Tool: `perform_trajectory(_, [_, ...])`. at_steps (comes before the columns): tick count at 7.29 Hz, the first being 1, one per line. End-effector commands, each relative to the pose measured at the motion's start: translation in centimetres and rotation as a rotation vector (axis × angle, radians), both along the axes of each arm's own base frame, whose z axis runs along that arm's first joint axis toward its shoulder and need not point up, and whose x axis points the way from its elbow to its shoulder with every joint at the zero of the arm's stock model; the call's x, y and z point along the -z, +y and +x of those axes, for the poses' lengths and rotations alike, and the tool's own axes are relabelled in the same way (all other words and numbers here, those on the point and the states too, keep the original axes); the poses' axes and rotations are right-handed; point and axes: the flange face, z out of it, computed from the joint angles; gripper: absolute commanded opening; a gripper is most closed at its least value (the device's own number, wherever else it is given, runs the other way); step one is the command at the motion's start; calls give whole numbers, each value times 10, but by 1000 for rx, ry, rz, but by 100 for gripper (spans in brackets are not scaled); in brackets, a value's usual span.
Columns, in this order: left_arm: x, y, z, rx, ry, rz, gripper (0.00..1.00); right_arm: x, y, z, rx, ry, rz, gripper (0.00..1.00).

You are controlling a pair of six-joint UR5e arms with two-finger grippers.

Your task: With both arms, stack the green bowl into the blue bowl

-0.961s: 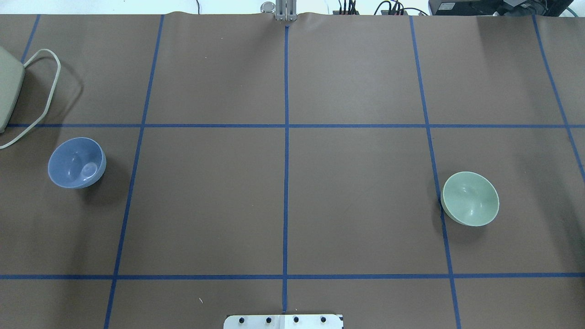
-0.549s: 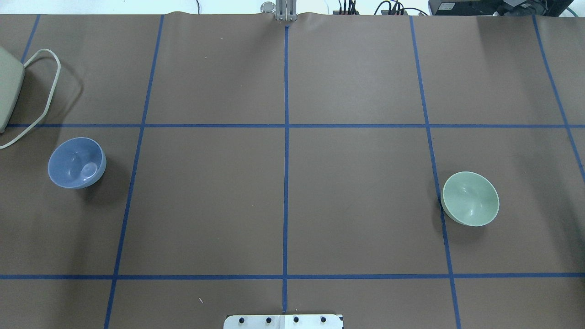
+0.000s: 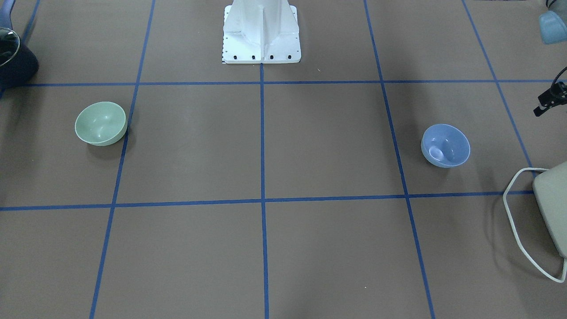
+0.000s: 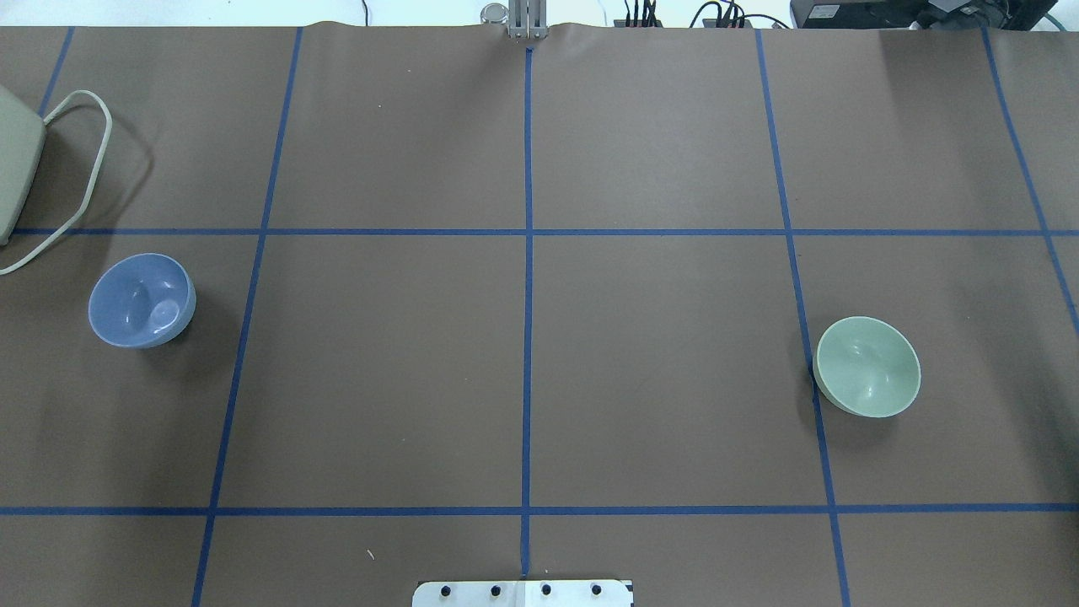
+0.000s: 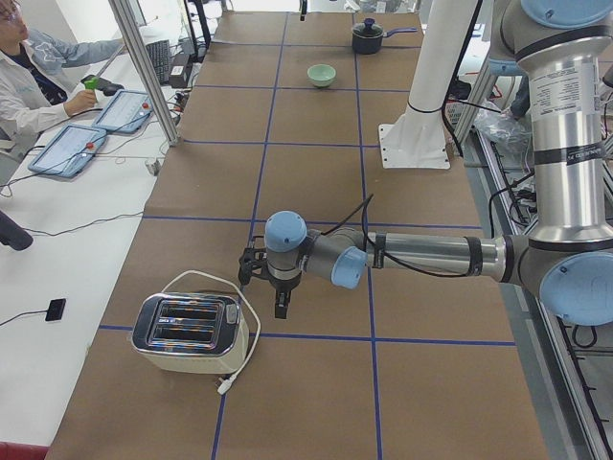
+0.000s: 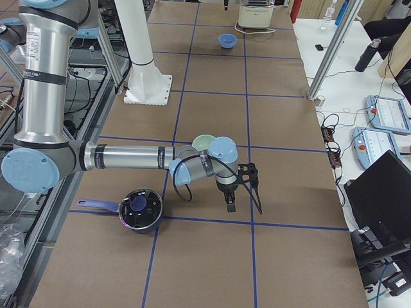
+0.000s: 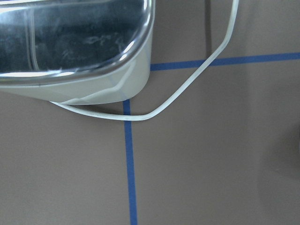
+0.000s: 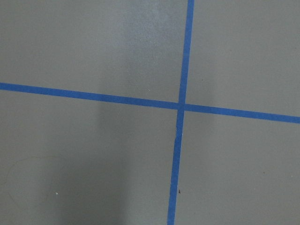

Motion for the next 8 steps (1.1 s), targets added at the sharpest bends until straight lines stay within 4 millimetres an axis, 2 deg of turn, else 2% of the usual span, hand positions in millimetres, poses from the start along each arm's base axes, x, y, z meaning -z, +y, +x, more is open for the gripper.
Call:
perform_trajectory(1, [29,3,63,36,72,-41,99,7,4,-22,57,-55,27,100])
perform_trajectory(2, [42,0,91,38,93,-66,99,19,2,-27,74,-107,31,100])
perform_trajectory(3, [56,-7,112,40,108,-84,99,39,2,-42,97,-123,52,100])
perform_trajectory(4, [50,-9,122,25,104,-91,98,51,3,-54,79,-153,21,100])
perform_trajectory(5, [40,-19,136,12,108,-83,97,66,9,-60,65,-257,-45,100])
perform_trajectory(7, [24,-24,142,5,115,-71,92,72,27,-85,101,-302,-5,100])
perform_trajectory(8, [24,-24,142,6,115,-72,88,71,40,-91,105,-322,23,99])
